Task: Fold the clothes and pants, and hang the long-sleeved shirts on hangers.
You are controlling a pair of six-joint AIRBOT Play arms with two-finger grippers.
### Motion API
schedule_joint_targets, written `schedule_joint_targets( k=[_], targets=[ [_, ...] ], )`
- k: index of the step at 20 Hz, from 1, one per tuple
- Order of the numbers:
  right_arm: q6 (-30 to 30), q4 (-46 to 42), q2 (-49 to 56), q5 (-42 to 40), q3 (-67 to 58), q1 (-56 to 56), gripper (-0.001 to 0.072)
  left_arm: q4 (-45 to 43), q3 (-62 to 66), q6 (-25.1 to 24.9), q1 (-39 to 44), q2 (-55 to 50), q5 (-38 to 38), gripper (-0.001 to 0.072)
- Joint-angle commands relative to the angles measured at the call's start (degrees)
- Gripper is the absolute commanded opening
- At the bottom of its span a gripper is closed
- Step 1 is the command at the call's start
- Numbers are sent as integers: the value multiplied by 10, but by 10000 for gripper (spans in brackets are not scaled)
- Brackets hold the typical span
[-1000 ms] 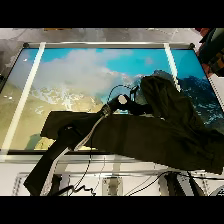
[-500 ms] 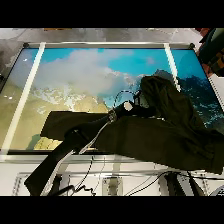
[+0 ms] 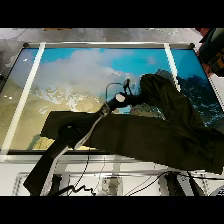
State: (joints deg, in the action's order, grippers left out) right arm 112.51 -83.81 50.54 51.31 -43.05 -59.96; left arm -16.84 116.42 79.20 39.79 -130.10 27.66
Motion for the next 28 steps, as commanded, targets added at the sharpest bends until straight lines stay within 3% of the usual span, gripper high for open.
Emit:
schedule_joint_targets(
  k=[1, 5, 8, 10, 13, 21, 25, 27, 28],
  targets=[
    [-72, 2, 0, -5, -6, 21, 320, -112, 1, -51, -54, 52, 72, 17],
    [-74, 2, 0, -13, -6, 64, 316, -421, 1, -37, -115, 137, 217, 17],
    [-104, 5, 0, -14, -6, 103, 311, -593, 1, -10, -169, 203, 303, 18],
    [-128, 21, 0, -15, -6, 139, 137, -666, 1, -10, -207, 247, 343, 18],
    [-132, 29, 0, -28, -6, 189, 130, -776, 1, -10, -267, 314, 397, 18],
    [-133, 27, 0, -39, -6, 225, 146, -815, 0, -10, -418, 402, 504, 19],
    [-190, 8, 2, -62, -6, 225, 152, -815, -27, 5, -454, 403, 544, 19],
    [-192, -2, 17, -75, -7, 224, 267, -815, -67, 5, -460, 399, 530, 19],
    [-192, -1, 36, -70, -14, 224, 283, -815, -90, 5, -460, 395, 515, 19]
  ],
)
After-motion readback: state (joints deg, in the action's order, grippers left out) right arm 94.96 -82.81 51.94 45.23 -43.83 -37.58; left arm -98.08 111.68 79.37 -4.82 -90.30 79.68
